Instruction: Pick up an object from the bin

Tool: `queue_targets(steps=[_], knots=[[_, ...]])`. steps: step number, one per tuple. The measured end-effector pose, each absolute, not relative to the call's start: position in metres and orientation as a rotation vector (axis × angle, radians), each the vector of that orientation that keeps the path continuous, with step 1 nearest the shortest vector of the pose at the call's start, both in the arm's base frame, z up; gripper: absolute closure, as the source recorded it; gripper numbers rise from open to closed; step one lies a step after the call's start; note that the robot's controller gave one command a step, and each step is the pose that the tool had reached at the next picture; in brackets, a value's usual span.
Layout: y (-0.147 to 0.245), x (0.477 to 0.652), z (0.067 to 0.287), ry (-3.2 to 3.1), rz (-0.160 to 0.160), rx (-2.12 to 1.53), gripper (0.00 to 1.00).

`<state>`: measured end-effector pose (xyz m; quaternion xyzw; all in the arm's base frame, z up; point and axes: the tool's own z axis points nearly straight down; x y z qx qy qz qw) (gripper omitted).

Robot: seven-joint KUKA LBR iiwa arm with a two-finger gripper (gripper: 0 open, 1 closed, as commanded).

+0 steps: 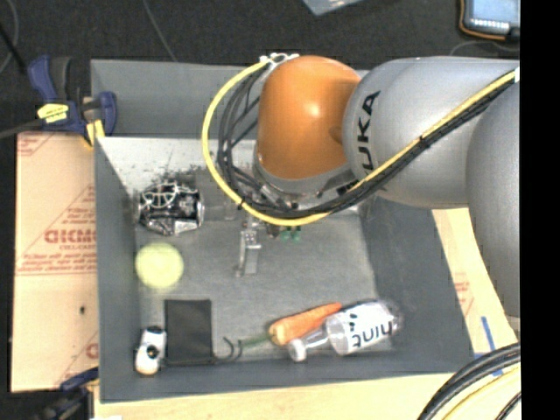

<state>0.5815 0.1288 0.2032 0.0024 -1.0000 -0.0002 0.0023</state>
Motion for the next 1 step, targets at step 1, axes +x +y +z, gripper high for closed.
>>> queue_targets(steps=[1], knots=[[0.1281,0.5829,0.2081,-3.145,-0.003,0.003,0.0]])
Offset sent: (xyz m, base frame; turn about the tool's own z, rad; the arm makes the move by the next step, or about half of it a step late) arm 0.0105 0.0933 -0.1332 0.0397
